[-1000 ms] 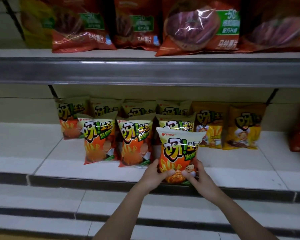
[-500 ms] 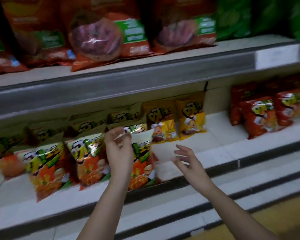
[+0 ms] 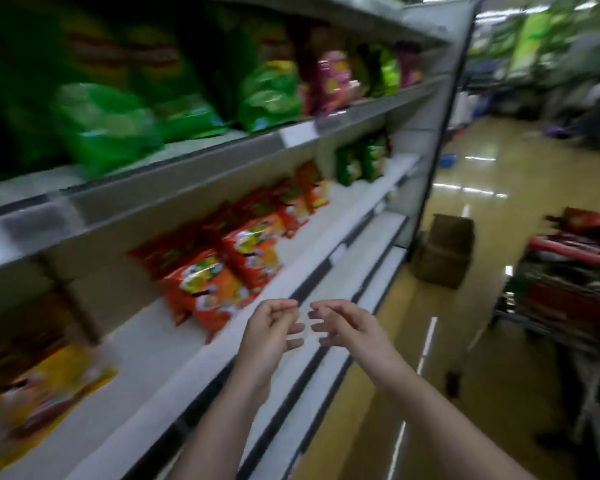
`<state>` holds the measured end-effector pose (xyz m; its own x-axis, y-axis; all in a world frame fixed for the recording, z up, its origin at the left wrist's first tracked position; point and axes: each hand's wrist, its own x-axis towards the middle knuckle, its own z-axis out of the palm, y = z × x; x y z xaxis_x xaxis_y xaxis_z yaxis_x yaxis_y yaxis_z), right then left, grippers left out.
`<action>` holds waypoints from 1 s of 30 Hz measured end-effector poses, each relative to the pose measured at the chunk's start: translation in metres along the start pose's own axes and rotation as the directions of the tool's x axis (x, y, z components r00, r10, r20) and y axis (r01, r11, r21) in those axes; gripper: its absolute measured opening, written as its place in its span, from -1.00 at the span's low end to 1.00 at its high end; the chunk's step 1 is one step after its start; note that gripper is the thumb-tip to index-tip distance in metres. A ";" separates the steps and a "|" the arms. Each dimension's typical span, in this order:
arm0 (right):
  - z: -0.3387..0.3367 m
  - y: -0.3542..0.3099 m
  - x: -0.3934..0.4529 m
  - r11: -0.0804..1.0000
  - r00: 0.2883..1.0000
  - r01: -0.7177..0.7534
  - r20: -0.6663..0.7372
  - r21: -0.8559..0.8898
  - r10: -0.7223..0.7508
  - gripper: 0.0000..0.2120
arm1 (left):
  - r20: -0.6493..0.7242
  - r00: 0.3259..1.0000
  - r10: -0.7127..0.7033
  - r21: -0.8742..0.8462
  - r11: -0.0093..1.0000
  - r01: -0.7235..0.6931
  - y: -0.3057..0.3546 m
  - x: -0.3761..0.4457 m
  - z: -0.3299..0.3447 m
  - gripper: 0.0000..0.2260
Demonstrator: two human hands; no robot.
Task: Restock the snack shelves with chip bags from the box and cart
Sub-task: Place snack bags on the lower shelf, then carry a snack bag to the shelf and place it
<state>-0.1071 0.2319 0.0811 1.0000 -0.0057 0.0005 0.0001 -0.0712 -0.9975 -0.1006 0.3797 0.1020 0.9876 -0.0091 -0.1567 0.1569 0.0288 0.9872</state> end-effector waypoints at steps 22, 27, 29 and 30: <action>-0.509 0.049 0.039 0.974 0.572 -0.057 -0.793 0.220 0.212 -0.82 | 0.614 0.783 -0.099 0.050 0.995 0.087 0.012 0.207 0.513 -0.88; -0.599 0.056 0.106 0.960 0.474 -0.013 -0.843 0.281 0.253 -0.80 | 0.665 0.735 -0.131 0.056 0.990 0.127 0.017 0.289 0.602 -0.85; -0.634 0.051 0.139 0.961 0.465 0.004 -0.851 0.276 0.242 -0.79 | 0.674 0.729 -0.123 0.058 0.992 0.114 0.027 0.323 0.634 -0.85; -0.650 0.047 0.155 0.964 0.467 0.018 -0.855 0.266 0.227 -0.80 | 0.678 0.727 -0.110 0.056 0.994 0.098 0.032 0.341 0.652 -0.86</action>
<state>0.0443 -0.4208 0.0801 0.4623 -0.8711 -0.1655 0.0192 0.1964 -0.9803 0.2383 -0.2745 0.1000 0.6978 -0.6872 -0.2019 0.2524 -0.0279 0.9672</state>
